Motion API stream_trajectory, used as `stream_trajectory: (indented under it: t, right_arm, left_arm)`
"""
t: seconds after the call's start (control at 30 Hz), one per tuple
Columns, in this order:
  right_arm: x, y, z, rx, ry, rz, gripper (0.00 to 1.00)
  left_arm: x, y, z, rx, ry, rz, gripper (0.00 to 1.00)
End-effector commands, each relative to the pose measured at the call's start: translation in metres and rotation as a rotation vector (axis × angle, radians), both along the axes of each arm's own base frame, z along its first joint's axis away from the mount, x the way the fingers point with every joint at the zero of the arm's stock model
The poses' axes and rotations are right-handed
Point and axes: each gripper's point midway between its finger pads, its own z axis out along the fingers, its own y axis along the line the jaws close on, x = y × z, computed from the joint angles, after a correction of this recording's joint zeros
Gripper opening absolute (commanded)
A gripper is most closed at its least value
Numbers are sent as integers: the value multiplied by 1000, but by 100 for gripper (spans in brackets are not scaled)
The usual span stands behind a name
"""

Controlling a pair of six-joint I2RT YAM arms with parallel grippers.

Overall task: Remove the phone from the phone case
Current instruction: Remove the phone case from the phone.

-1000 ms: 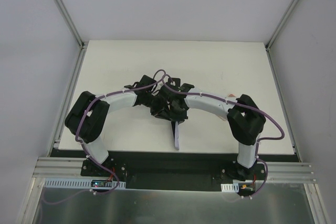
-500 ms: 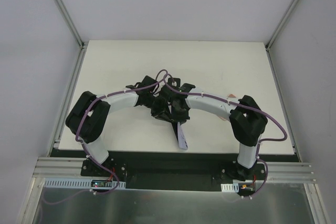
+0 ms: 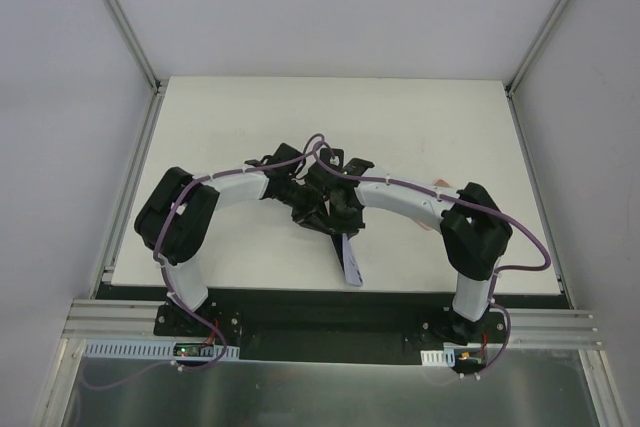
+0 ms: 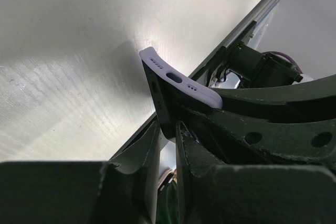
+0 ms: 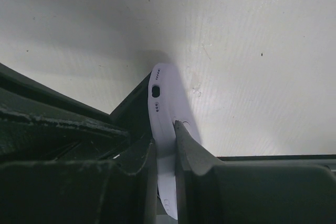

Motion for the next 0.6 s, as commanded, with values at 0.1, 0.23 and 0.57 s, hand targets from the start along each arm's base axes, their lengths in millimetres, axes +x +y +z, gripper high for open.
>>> stream_trajectory:
  t: [0.1,0.23,0.57]
  right_arm:
    - [71,-12,77,73,-336,-136,1]
    - [70,-4,78,91,-331,-124,1]
    - [68,5,82,108,-345,-111,1]
  left_arm:
    - [-98,67,-54,358,320,-151,7]
    - [-95,61,-54,361,326,-148,11]
    - [-91,45,-54,369,330,-150,25]
